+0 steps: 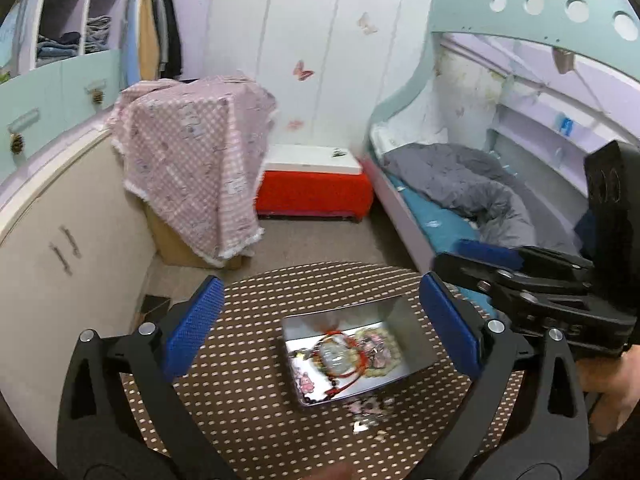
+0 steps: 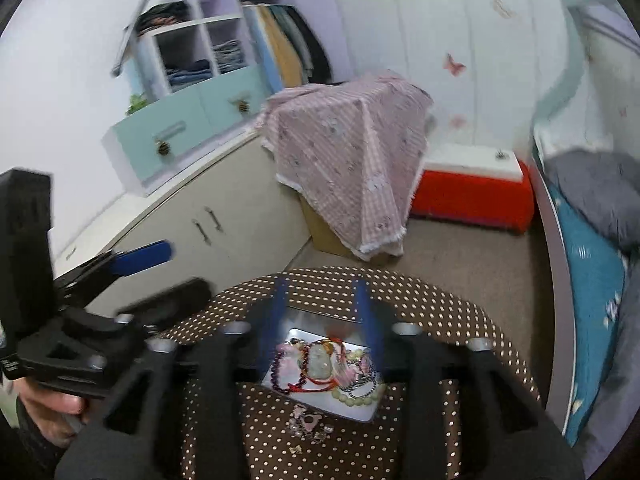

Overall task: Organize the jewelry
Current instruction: 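Lower both charms into the grey box and open both grippers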

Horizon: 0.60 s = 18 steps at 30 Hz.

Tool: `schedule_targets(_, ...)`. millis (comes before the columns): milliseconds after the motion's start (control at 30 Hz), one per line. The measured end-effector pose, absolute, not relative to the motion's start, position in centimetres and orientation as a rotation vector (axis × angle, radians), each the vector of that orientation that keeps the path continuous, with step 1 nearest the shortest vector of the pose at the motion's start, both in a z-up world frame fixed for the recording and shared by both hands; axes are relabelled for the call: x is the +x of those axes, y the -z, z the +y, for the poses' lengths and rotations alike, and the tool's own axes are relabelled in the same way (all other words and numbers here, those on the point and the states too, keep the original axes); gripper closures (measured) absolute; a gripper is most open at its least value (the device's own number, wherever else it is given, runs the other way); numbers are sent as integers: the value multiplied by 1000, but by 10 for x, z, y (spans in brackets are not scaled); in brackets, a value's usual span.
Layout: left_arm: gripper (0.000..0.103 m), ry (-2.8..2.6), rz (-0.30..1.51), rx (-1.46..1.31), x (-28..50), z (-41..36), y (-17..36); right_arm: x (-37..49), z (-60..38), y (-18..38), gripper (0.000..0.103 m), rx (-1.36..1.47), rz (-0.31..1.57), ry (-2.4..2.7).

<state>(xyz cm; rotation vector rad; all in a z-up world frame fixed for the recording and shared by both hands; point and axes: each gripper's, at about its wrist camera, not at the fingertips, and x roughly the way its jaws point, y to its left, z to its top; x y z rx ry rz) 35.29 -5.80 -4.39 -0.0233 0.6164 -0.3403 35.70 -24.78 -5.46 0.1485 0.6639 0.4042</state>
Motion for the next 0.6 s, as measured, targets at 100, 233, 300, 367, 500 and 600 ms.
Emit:
schedule_targets(100, 7, 314, 609, -23, 347, -51, 44, 350, -257, 57, 8, 185, 653, -374)
schedule_targets(233, 7, 276, 591, -24, 335, -40, 43, 344, -260, 57, 8, 199, 650, -343)
schedule_targets(300, 7, 263, 581, -21, 328, -37, 42, 338, -261, 54, 8, 208, 639, -334)
schedule_targets(367, 7, 252, 570, -20, 321, -36, 38, 333, -259, 50, 8, 210, 629, -324)
schedule_targets(500, 7, 239, 548, -9, 309, -29, 32, 321, -253, 42, 8, 193, 607, -307)
schedule_targets(600, 7, 232, 529, -3, 298, -26, 26, 309, -246, 35, 8, 178, 586, -297)
